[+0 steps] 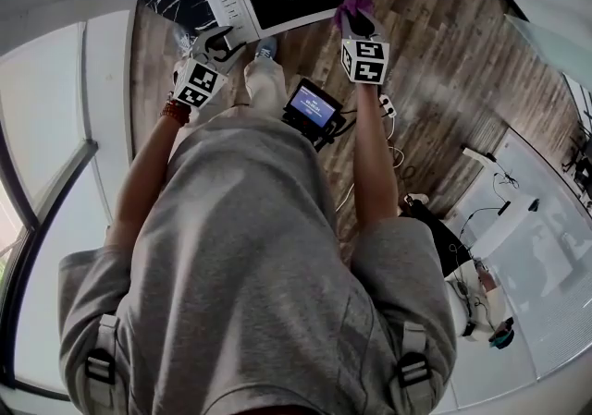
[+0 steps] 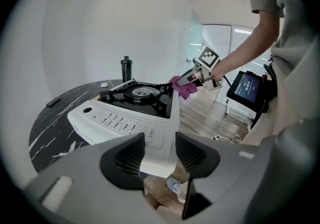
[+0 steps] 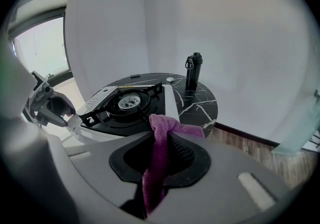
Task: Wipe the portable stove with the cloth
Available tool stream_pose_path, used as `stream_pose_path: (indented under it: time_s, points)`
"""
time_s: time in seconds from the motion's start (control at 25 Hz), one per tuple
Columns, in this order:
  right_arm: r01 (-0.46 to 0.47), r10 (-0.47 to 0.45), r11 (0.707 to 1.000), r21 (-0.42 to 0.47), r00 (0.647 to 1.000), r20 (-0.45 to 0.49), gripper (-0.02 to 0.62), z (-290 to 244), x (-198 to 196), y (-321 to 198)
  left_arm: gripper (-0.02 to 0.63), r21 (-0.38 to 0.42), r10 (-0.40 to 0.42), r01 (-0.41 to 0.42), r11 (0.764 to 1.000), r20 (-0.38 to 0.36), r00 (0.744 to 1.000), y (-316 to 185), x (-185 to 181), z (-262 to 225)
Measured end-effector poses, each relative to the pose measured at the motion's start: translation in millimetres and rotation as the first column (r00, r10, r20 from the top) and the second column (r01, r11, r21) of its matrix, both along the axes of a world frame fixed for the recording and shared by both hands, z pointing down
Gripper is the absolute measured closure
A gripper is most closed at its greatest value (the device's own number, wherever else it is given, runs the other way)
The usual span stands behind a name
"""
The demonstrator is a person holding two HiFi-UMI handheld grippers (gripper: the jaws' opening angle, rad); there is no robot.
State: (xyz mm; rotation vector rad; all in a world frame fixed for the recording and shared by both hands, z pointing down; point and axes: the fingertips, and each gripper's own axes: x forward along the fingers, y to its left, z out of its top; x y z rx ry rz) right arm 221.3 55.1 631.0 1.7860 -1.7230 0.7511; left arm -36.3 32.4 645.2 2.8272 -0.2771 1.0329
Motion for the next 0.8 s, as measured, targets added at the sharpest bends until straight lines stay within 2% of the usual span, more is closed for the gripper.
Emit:
stream_pose_path:
  time_s: [0.6, 0.8]
  points:
    - [-0.051, 0.052, 0.997, 0.051, 0.999, -0.008, 0.518, 0, -15, 2, 0.413, 0.015, 0.035, -0.035, 0.999, 0.016, 0.999, 1, 0, 2]
    - [-0.043, 0.043, 0.998, 0.046, 0.999, 0.01, 0.517, 1, -20, 2, 0.413, 0.018, 0.035, -0.036, 0.999, 0.019, 0.999, 1, -1, 2]
